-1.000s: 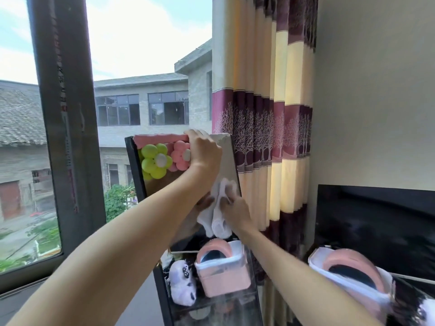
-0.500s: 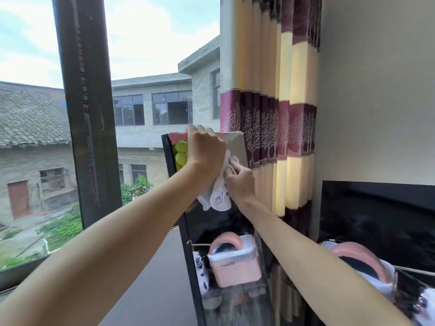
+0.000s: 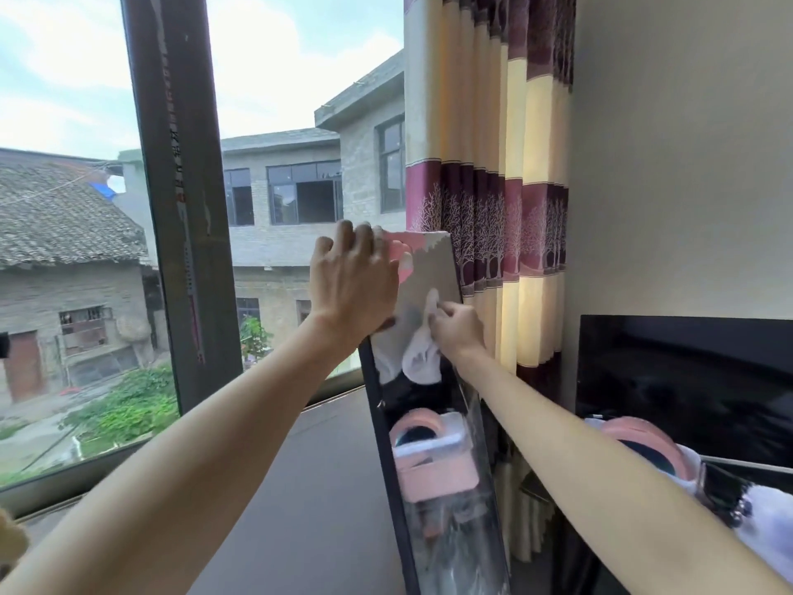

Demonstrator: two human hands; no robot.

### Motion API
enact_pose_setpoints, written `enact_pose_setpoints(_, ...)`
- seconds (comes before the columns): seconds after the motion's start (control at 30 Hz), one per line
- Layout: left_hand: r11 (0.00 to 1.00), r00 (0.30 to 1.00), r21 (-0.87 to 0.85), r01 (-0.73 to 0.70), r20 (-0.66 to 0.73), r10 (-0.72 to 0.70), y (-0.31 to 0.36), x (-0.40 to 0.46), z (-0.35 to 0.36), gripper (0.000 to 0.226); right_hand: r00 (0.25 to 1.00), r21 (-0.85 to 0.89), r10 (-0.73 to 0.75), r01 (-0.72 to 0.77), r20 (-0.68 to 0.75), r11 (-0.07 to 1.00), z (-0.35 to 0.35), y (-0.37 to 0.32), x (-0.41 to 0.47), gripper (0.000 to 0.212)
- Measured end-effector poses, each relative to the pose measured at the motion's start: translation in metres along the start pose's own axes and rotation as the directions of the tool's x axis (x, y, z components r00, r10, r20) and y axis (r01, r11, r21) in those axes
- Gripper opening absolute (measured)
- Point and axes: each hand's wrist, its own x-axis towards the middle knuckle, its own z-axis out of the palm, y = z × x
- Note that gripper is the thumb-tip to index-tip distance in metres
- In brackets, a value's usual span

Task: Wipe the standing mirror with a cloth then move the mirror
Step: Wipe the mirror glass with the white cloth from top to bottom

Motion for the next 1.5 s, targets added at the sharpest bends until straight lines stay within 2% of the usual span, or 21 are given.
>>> enact_pose_setpoints(0.07, 0.994, 0.999, -0.099, 0.041, -0.022, -0.044, 0.000, -0.006, -0.003, 0.050, 0.992, 0.076, -0.113, 0.118, -0.062, 0.990, 0.004, -0.030, 0.002, 0.043)
enact_pose_setpoints(0.13, 0.984, 0.998, -0.167, 0.061, -0.009, -0.063, -0.002, -0.017, -0.005, 0.057, 0.991, 0.083, -0.104, 0.111, -0.083, 0.990, 0.015, -0.032, -0.005, 0.033)
enact_pose_setpoints(0.23, 0.935, 0.992, -0.331, 0.126, 0.065, -0.111, -0.006, -0.038, -0.008, 0.062, 0.993, -0.039, 0.113, -0.114, -0.030, 0.993, 0.029, 0.016, -0.040, 0.027)
enact_pose_setpoints(0.3, 0.859, 0.968, -0.448, 0.247, 0.147, -0.201, -0.002, -0.054, -0.014, 0.061, 0.949, -0.207, 0.303, -0.281, 0.082, 0.937, 0.028, 0.056, -0.066, 0.024)
enact_pose_setpoints(0.37, 0.789, 0.932, -0.500, 0.357, 0.244, -0.267, 0.005, -0.073, -0.016, 0.060, 0.898, -0.322, 0.422, -0.366, 0.124, 0.873, 0.020, 0.079, -0.087, 0.025)
enact_pose_setpoints(0.4, 0.744, 0.909, -0.526, 0.411, 0.300, -0.290, 0.009, -0.083, -0.017, 0.059, 0.893, -0.333, 0.431, -0.372, 0.126, 0.867, 0.016, 0.083, -0.093, 0.027)
enact_pose_setpoints(0.5, 0.516, 0.836, -0.660, 0.546, 0.395, -0.380, 0.016, -0.101, -0.023, 0.047, 0.963, -0.158, 0.256, -0.240, 0.087, 0.958, 0.008, 0.055, -0.094, 0.032)
enact_pose_setpoints(0.63, 0.325, 0.758, -0.690, 0.647, 0.537, -0.371, 0.022, -0.112, -0.029, 0.034, 0.998, 0.034, -0.061, 0.061, 0.007, 0.998, 0.007, -0.019, -0.085, 0.028)
enact_pose_setpoints(0.7, 0.171, 0.705, -0.697, 0.697, 0.620, -0.345, 0.023, -0.115, -0.030, 0.035, 0.994, 0.050, -0.110, 0.109, 0.006, 0.993, 0.011, -0.029, -0.091, 0.030)
enact_pose_setpoints(0.77, 0.078, 0.660, -0.680, 0.729, 0.668, -0.343, 0.021, -0.118, -0.029, 0.037, 0.999, 0.057, -0.044, 0.042, 0.031, 0.997, 0.022, -0.010, -0.104, 0.031)
enact_pose_setpoints(0.83, 0.064, 0.644, -0.667, 0.743, 0.684, -0.343, 0.019, -0.129, -0.027, 0.032, 0.994, 0.067, 0.082, -0.087, 0.078, 0.994, 0.031, 0.028, -0.130, 0.032)
enact_pose_setpoints(0.9, 0.097, 0.641, -0.649, 0.755, 0.698, -0.318, 0.022, -0.145, -0.027, 0.031, 0.956, 0.013, 0.267, -0.271, 0.117, 0.963, 0.037, 0.078, -0.158, 0.029)
enact_pose_setpoints(1.0, 0.117, 0.612, -0.608, 0.785, 0.734, -0.296, 0.034, -0.173, -0.029, 0.027, 0.801, -0.241, 0.573, -0.530, 0.173, 0.813, 0.033, 0.152, -0.196, 0.028)
enact_pose_setpoints(1.07, 0.130, 0.602, -0.593, 0.795, 0.741, -0.297, 0.040, -0.185, -0.026, 0.025, 0.737, -0.338, 0.651, -0.576, 0.180, 0.745, 0.025, 0.174, -0.210, 0.031)
enact_pose_setpoints(1.1, 0.145, 0.603, -0.588, 0.796, 0.744, -0.288, 0.043, -0.190, -0.024, 0.025, 0.749, -0.342, 0.641, -0.566, 0.167, 0.750, 0.023, 0.177, -0.211, 0.032)
enact_pose_setpoints(1.17, 0.185, 0.607, -0.578, 0.794, 0.747, -0.271, 0.047, -0.193, -0.018, 0.024, 0.833, -0.263, 0.541, -0.498, 0.120, 0.826, 0.017, 0.163, -0.200, 0.034)
enact_pose_setpoints(1.27, 0.202, 0.593, -0.557, 0.805, 0.771, -0.235, 0.052, -0.189, -0.011, 0.024, 0.944, 0.020, 0.331, -0.331, -0.002, 0.943, 0.007, 0.111, -0.175, 0.034)
enact_pose_setpoints(1.37, 0.074, 0.518, -0.514, 0.855, 0.833, -0.192, 0.048, -0.190, -0.002, 0.034, 0.986, 0.114, 0.170, -0.169, 0.002, 0.979, 0.012, 0.074, -0.172, 0.036)
enact_pose_setpoints(1.4, 0.033, 0.492, -0.494, 0.869, 0.854, -0.168, 0.045, -0.192, 0.001, 0.038, 0.983, 0.151, 0.182, -0.184, 0.033, 0.971, 0.017, 0.074, -0.177, 0.035)
enact_pose_setpoints(1.47, 0.011, 0.468, -0.471, 0.882, 0.873, -0.139, 0.041, -0.194, 0.005, 0.042, 0.945, 0.218, 0.314, -0.325, 0.088, 0.920, 0.031, 0.092, -0.190, 0.035)
enact_pose_setpoints(1.5, 0.027, 0.471, -0.472, 0.881, 0.872, -0.136, 0.039, -0.195, 0.006, 0.043, 0.913, 0.139, 0.394, -0.406, 0.105, 0.903, 0.036, 0.110, -0.199, 0.035)
